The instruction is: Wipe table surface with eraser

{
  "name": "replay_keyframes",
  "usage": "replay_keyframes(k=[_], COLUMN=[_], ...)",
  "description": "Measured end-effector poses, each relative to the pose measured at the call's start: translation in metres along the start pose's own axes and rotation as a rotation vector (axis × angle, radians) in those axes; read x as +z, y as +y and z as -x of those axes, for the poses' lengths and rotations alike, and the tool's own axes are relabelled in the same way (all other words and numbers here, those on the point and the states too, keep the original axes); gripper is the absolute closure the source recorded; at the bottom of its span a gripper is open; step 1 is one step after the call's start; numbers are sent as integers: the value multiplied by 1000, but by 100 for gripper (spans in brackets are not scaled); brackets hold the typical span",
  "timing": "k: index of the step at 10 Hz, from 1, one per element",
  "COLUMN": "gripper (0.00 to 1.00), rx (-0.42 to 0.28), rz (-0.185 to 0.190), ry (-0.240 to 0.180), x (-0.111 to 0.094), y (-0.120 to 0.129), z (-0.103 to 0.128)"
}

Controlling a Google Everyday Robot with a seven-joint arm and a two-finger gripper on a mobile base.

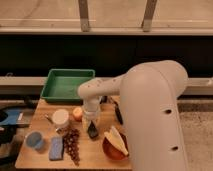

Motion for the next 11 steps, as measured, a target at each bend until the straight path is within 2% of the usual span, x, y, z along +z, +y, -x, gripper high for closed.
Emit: replay_keyframes(k=[2,4,8,11], gripper=[100,100,100,100], rx=[53,95,141,112], rz=[-3,-7,-20,-20], ry=[16,20,15,5], x=[0,-2,-7,-8], y=[-19,-35,-62,-57], z=[-17,-20,-6,13])
